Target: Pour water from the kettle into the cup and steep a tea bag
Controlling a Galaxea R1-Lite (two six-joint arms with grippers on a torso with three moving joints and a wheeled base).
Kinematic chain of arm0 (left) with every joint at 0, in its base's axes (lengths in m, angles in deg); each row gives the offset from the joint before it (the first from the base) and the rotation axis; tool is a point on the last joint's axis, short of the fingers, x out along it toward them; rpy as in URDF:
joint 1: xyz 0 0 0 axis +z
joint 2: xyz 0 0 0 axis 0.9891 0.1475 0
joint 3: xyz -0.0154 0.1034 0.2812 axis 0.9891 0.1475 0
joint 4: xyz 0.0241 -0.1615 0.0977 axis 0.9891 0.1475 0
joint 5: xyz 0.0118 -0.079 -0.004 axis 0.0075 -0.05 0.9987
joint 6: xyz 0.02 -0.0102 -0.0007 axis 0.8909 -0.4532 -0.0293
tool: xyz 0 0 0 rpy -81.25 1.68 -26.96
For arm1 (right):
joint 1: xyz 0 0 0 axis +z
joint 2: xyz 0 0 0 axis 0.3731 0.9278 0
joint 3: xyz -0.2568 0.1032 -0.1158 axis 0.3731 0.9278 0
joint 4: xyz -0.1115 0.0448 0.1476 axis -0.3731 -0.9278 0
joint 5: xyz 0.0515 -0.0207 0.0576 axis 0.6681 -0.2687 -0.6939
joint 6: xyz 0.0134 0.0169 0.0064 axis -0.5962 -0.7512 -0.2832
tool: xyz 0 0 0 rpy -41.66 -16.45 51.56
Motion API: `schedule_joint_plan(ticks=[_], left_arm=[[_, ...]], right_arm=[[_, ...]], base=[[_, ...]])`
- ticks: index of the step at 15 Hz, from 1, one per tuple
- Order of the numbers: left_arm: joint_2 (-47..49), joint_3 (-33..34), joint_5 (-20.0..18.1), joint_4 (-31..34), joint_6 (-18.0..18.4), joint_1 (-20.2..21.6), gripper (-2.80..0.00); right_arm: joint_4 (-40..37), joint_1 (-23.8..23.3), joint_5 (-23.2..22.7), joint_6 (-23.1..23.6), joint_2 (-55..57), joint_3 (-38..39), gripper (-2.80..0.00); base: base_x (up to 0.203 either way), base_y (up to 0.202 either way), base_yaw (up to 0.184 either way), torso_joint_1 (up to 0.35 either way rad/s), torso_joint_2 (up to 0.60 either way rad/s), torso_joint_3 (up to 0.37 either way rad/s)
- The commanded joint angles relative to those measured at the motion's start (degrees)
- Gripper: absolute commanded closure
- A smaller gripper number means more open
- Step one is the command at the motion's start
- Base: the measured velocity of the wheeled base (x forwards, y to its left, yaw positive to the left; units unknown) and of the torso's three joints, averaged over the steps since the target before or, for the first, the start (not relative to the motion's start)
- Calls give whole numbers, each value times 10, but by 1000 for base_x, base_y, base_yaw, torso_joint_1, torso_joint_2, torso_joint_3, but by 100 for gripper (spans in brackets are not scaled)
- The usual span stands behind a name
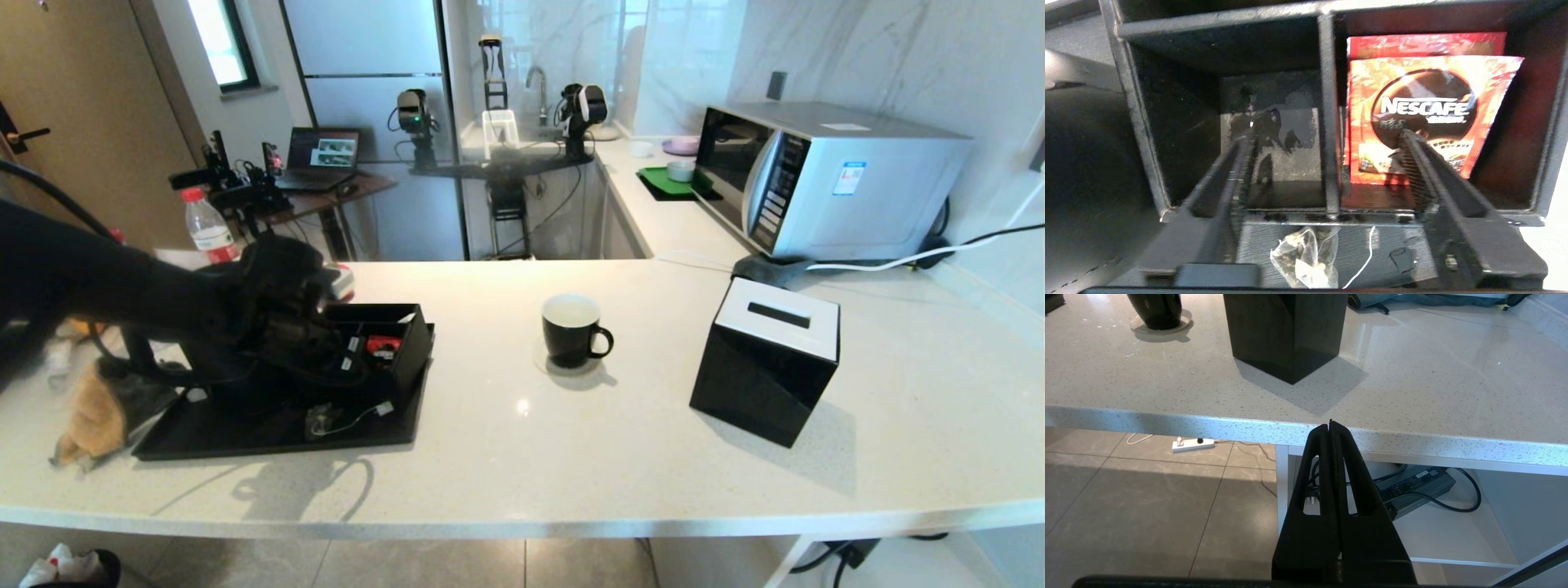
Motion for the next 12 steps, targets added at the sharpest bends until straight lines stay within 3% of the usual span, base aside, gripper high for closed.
schedule_joint_plan(ticks=[1,12], left_arm=[[-2,0,0,0,0,1,-280],[-48,-24,1,2,0,5,-280]], right_arm=[[0,0,0,0,1,0,0],[0,0,0,0,1,0,0]], base=[[0,0,0,0,0,0],[0,0,0,0,0,0]])
